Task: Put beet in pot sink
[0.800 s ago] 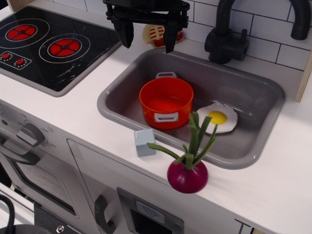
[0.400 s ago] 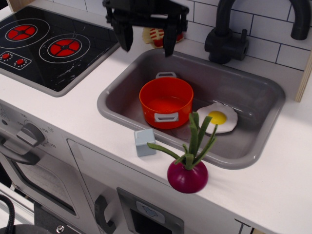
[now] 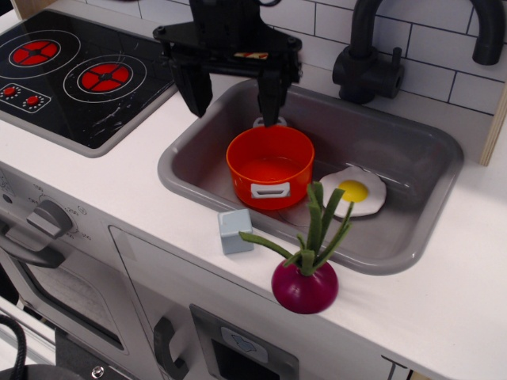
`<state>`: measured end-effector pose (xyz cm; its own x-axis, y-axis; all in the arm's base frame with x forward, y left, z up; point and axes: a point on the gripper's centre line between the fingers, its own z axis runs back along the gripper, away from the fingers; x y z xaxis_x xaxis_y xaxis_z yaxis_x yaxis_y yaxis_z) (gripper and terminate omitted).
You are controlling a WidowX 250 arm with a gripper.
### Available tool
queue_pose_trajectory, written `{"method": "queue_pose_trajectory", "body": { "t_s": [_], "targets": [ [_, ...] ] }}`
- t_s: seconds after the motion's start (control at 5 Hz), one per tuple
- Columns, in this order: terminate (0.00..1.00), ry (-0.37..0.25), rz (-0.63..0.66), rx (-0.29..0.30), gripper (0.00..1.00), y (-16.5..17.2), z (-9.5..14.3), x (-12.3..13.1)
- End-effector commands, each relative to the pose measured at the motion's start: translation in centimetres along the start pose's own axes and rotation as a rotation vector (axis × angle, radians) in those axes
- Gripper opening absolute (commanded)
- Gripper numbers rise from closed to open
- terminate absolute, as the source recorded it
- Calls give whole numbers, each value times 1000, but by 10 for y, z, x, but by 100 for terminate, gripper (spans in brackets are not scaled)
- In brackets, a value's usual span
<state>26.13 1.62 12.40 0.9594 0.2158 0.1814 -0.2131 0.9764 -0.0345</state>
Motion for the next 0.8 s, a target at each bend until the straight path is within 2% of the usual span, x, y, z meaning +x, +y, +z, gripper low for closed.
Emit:
{"method": "queue_pose_trajectory", "body": {
  "t_s": [0.0,0.2,0.4,0.6],
  "targets": [
    [0,35,-109,-100,100,-41,29,-35],
    [0,45,-205,-118,100,-59,27,-61],
    [0,48,-258,-119,100,-64,17,-74],
    [0,38,-279,-81,100,-66,-3,-82]
  ]
}}
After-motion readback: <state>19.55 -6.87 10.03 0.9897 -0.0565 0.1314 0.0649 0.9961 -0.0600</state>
